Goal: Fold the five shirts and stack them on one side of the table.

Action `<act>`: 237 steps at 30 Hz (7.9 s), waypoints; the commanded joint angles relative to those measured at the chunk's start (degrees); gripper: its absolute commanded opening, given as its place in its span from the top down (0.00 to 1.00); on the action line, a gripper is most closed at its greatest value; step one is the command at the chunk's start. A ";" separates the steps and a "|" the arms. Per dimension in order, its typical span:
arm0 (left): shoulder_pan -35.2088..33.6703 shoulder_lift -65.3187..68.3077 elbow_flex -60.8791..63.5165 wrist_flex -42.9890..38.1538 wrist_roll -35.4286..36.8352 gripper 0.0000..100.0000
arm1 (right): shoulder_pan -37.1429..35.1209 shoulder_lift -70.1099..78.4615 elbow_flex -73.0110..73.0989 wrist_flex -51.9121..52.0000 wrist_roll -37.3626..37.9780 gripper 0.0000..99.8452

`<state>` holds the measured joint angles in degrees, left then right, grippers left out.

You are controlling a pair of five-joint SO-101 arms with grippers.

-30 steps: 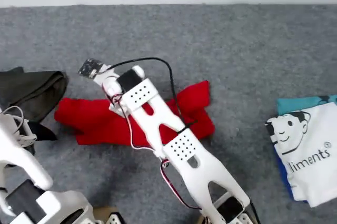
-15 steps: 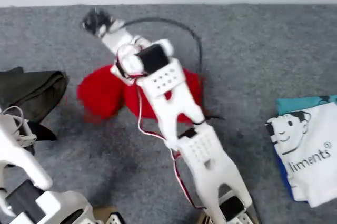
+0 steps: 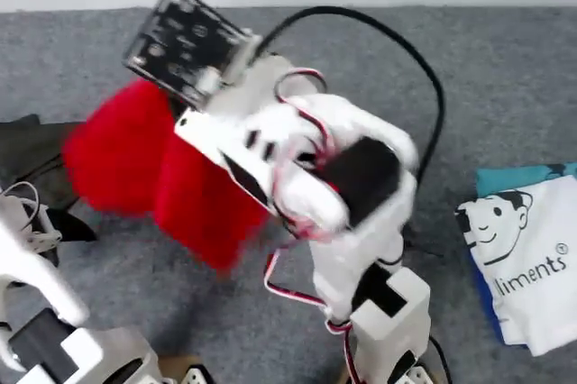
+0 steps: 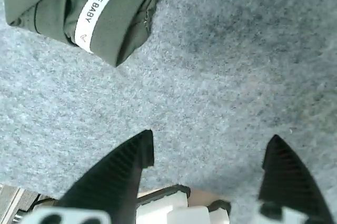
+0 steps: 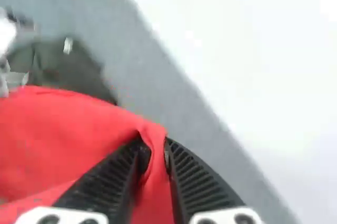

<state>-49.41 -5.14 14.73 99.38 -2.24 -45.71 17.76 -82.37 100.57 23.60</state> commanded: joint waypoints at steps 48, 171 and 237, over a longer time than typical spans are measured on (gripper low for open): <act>-0.09 -2.20 -0.13 1.05 -0.53 0.67 | 2.24 6.55 28.92 1.80 -3.25 0.77; 73.41 -2.46 30.29 -61.27 10.02 0.93 | 54.90 21.85 -13.89 2.07 -2.37 0.99; 48.53 -2.37 -5.14 -19.52 -16.18 0.94 | 41.01 3.65 -7.21 2.42 -2.29 0.99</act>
<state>-3.16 -5.14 13.85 73.27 -18.77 -4.13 27.69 -90.02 100.66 20.97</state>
